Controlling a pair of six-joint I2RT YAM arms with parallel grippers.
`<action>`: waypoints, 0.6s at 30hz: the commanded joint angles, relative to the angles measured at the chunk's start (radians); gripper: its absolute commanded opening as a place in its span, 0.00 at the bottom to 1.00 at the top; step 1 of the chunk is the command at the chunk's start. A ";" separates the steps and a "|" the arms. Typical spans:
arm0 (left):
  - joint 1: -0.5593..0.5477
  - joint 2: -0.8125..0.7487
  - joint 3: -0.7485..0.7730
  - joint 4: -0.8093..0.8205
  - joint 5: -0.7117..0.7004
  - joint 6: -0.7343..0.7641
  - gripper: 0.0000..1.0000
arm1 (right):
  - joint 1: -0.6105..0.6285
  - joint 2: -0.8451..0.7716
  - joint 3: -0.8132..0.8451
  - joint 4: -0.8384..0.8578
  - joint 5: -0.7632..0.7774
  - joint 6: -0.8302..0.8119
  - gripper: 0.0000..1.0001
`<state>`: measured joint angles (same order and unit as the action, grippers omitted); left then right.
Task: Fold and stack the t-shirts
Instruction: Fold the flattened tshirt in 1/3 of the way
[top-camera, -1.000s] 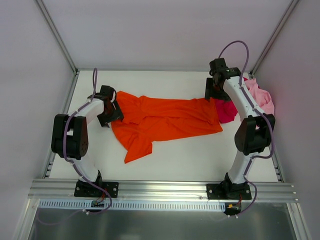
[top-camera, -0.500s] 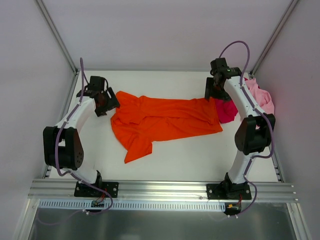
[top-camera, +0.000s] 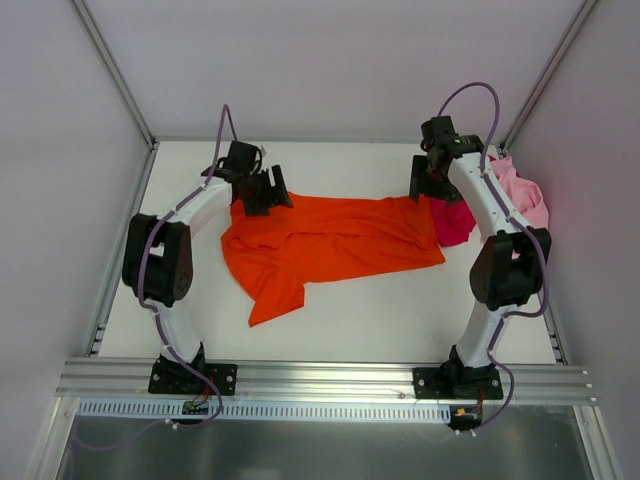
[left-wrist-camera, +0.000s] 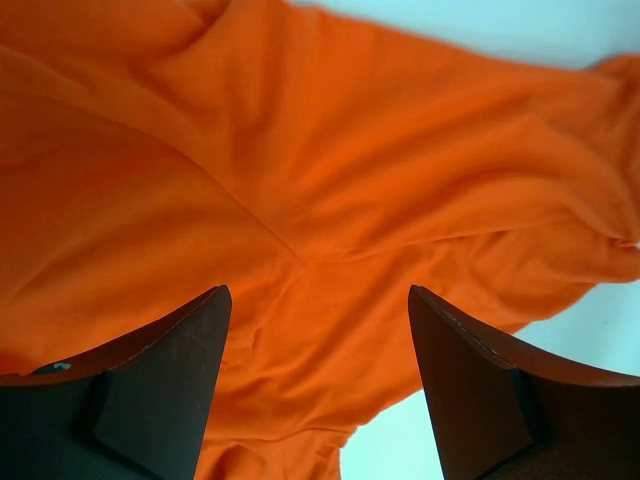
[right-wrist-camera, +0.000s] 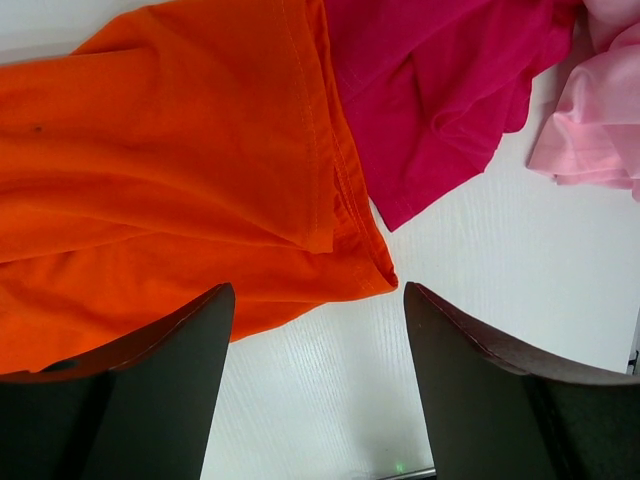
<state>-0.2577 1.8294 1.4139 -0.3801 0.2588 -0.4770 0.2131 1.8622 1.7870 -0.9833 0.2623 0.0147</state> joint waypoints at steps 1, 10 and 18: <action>0.002 0.054 0.007 -0.016 0.031 0.023 0.72 | -0.007 -0.077 -0.014 -0.014 0.012 -0.007 0.73; 0.002 0.152 0.013 -0.091 -0.010 0.026 0.73 | -0.006 -0.130 -0.024 -0.017 0.018 -0.035 0.73; 0.012 0.192 -0.012 -0.174 -0.075 0.015 0.73 | -0.006 -0.172 -0.018 -0.025 0.035 -0.036 0.73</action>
<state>-0.2600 2.0087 1.4139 -0.4793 0.2302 -0.4709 0.2131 1.7546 1.7557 -0.9871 0.2726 -0.0116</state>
